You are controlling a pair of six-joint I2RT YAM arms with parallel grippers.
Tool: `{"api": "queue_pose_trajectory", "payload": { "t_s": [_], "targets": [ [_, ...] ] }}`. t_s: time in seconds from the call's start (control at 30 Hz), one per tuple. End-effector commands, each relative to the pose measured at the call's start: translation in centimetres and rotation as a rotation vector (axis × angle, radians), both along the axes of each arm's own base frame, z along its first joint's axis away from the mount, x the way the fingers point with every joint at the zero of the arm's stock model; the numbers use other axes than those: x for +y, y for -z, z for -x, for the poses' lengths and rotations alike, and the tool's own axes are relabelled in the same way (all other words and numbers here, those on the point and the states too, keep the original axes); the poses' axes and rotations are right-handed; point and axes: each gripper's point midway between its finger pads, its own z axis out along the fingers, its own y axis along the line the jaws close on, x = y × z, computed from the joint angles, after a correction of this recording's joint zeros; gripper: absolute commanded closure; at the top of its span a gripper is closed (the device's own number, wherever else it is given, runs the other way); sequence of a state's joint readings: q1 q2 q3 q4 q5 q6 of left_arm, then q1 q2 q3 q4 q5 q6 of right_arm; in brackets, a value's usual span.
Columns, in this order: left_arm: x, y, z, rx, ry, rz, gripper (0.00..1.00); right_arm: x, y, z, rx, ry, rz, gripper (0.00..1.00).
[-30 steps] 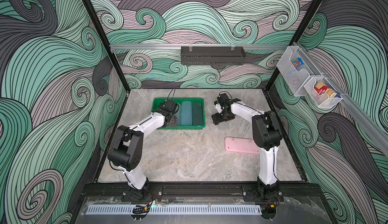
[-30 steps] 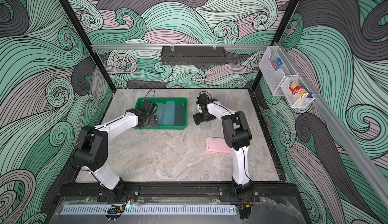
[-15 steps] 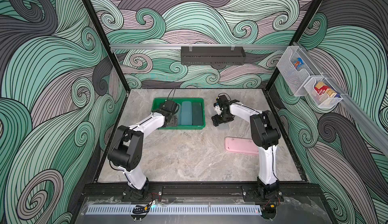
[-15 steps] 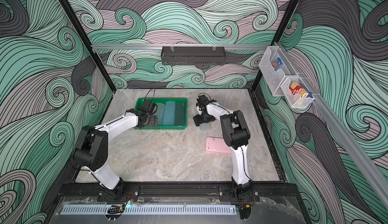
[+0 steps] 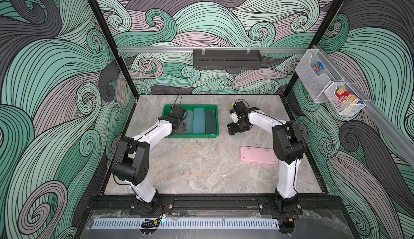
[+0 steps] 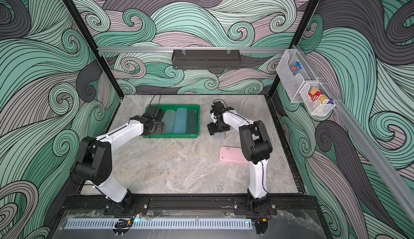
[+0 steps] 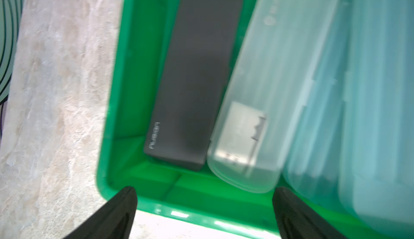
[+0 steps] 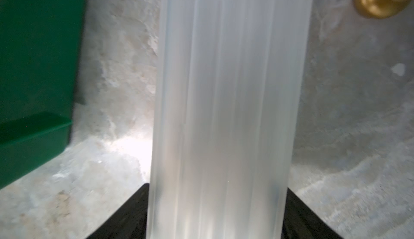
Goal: Put the pencil case into the storage box
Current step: Pick up the pencil case from the center of the board, then move the storage box to the center of the board.
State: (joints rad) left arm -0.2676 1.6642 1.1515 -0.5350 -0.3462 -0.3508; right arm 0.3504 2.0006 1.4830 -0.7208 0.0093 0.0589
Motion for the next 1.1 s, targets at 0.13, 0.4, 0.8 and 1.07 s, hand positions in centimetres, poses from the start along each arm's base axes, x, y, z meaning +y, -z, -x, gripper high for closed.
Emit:
{"api": "queue_pose_trajectory", "payload": {
  "t_s": [0.13, 0.4, 0.8, 1.07],
  "targets": [
    [6.1, -2.4, -2.6, -0.063, -0.193, 0.08, 0.01, 1.9, -5.2, 0.6, -0.086, 0.034, -0.117, 0.22],
    [7.1, 1.0, -6.3, 0.007, -0.181, 0.107, 0.02, 3.6, -6.4, 1.7, -0.107, 0.012, -0.138, 0.22],
    [4.7, 4.0, -6.1, 0.089, -0.094, 0.175, 0.37, 3.7, -7.9, 2.6, -0.145, 0.017, -0.141, 0.22],
    [2.6, 4.6, -5.6, 0.158, -0.033, 0.163, 0.38, 3.3, -4.3, 2.1, -0.084, -0.016, -0.079, 0.11]
  ]
}}
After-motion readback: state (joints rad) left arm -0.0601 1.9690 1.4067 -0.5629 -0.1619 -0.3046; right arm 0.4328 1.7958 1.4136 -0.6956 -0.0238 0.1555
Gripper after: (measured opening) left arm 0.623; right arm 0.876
